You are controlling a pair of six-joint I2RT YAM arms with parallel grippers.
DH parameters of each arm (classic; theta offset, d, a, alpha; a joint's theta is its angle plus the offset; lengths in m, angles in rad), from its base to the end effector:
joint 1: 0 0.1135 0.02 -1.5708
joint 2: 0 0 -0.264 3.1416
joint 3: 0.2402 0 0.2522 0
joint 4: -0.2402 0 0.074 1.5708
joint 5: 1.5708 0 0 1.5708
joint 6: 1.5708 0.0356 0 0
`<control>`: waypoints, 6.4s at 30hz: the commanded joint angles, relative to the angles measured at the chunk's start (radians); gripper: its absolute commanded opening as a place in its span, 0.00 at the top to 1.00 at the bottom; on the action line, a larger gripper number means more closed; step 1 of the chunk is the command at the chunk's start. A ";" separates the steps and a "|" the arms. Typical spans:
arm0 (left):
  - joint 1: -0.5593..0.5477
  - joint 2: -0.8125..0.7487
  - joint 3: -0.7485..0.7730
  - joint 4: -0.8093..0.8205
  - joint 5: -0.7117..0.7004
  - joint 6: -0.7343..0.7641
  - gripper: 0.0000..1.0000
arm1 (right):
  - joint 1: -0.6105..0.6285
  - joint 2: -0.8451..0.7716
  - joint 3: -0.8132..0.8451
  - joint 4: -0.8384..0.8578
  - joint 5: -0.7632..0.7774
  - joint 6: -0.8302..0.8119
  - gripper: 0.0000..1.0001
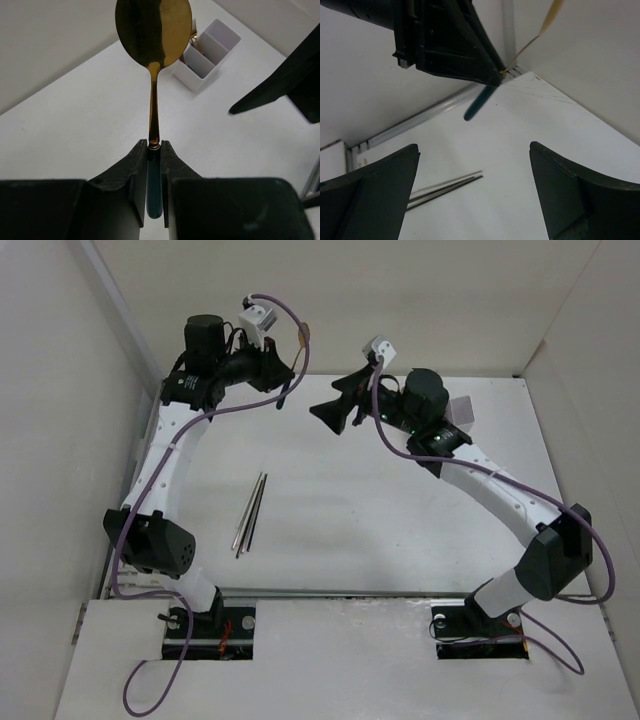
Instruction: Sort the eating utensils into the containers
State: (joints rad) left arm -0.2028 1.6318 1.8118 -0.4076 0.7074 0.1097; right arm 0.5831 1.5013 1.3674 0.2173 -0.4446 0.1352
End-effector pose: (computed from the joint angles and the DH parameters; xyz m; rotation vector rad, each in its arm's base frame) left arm 0.3527 -0.0961 0.4571 0.7678 1.6237 -0.6994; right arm 0.2906 0.2100 0.4125 -0.7011 1.3979 0.9016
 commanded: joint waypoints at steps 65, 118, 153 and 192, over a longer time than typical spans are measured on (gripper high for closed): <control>0.008 -0.004 -0.290 -0.076 -0.416 -0.082 0.00 | -0.440 0.353 0.012 -0.091 0.397 -0.174 1.00; 0.005 0.102 -0.706 -0.057 -0.668 0.298 0.53 | -0.341 0.069 -0.076 -0.285 0.619 -0.129 0.53; -0.014 0.111 -0.733 -0.048 -0.645 0.298 0.54 | -0.341 0.051 -0.094 -0.285 0.649 -0.158 0.53; 0.046 0.076 -0.686 -0.057 -0.595 0.307 0.56 | -0.341 0.042 -0.122 -0.285 0.669 -0.195 0.53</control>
State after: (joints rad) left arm -0.1711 1.7370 1.0954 -0.4408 0.1112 0.4103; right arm 0.2424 1.5906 1.2472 -0.0982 0.2062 -0.0414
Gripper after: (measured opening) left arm 0.442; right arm 0.464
